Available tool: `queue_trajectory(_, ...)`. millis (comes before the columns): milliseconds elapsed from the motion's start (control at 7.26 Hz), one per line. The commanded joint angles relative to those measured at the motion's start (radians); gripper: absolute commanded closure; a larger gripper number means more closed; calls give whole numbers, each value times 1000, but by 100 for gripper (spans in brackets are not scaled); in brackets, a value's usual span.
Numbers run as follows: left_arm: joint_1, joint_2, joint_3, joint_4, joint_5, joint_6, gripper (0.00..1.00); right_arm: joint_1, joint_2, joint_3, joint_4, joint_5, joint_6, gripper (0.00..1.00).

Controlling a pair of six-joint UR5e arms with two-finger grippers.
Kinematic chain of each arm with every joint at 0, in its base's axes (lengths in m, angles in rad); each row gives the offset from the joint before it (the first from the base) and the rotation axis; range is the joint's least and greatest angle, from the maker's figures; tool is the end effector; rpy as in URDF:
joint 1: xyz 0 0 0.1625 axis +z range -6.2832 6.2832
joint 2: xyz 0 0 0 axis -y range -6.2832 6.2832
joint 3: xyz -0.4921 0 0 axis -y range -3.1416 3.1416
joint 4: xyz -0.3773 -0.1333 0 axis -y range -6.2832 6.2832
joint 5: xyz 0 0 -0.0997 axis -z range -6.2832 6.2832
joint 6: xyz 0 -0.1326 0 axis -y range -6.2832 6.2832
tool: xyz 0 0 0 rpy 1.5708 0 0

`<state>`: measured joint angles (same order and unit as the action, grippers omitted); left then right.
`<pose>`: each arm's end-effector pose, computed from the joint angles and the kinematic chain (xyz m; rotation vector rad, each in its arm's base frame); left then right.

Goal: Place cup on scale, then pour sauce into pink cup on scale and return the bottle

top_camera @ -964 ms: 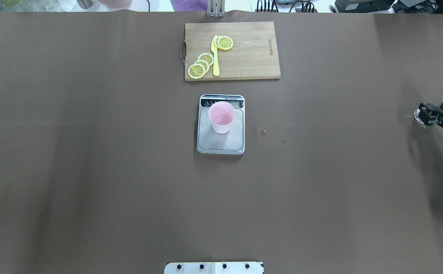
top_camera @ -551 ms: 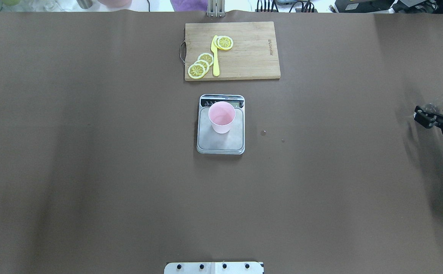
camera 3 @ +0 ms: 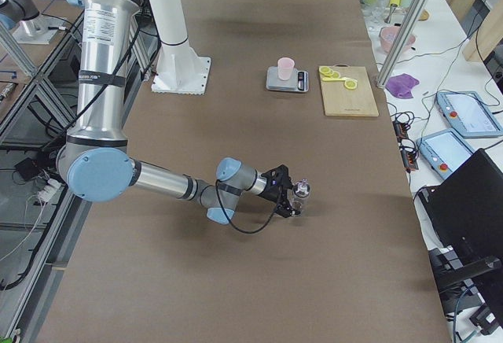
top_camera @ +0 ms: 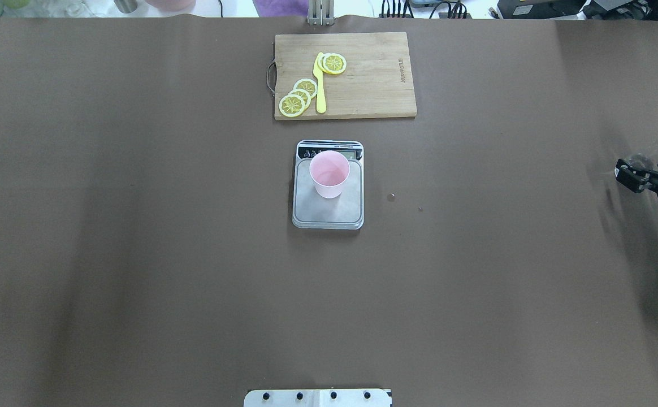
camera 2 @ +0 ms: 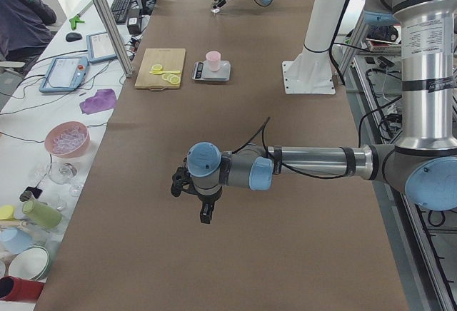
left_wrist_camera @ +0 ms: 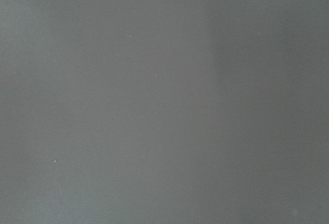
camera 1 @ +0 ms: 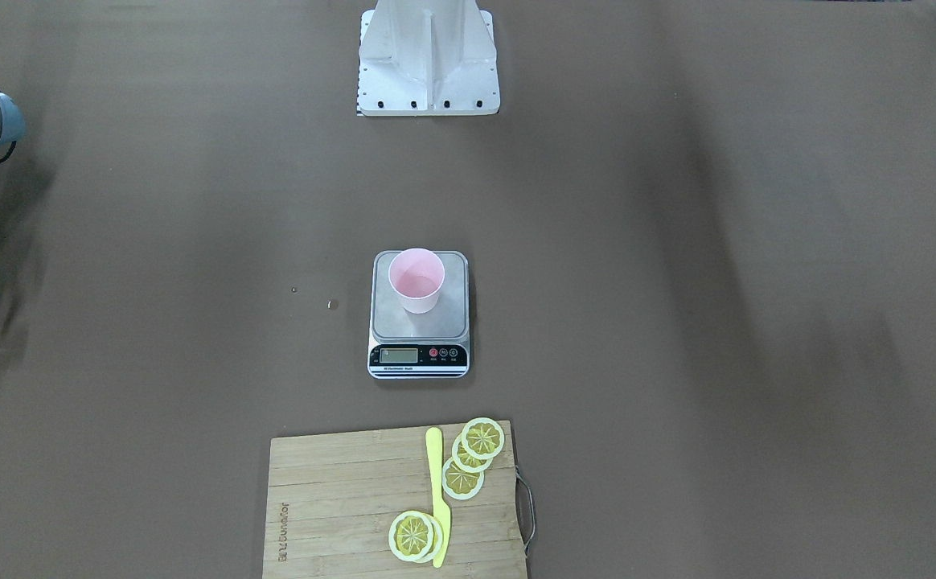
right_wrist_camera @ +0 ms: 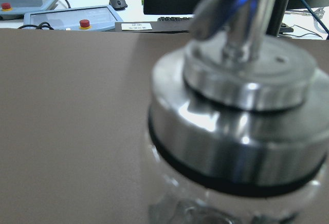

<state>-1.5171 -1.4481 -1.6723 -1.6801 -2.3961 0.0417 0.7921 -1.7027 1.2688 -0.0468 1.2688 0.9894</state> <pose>-0.0131 -0.4255 0.7397 0.0782 0.8258 0.1262 -0.1832 -0.4317 0.7791 0.8997 -0.6673 0.3528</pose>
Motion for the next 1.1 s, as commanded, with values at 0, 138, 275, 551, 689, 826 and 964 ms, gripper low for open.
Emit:
queue_trajectory(0,0,0,0,-1,0,0,2,-1,-43,21,47,11,0,0)
queue_trajectory(138,0,2,0,0,0,1,2,-4,-90,59,70,17,0,0)
queue_trajectory(275,0,2,-1,-1,0,1,2,-5,-157,126,76,41,0,0)
queue_trajectory(551,0,2,-1,-1,0,1,2,-7,-233,164,131,69,0,0)
queue_trajectory(689,0,2,-3,0,0,1,2,-5,-256,164,168,87,0,0)
queue_trajectory(826,0,2,-3,0,0,1,2,-5,-255,167,168,96,-3,0)
queue_trajectory(964,0,2,-4,0,0,1,2,16,-247,162,163,201,-5,0)
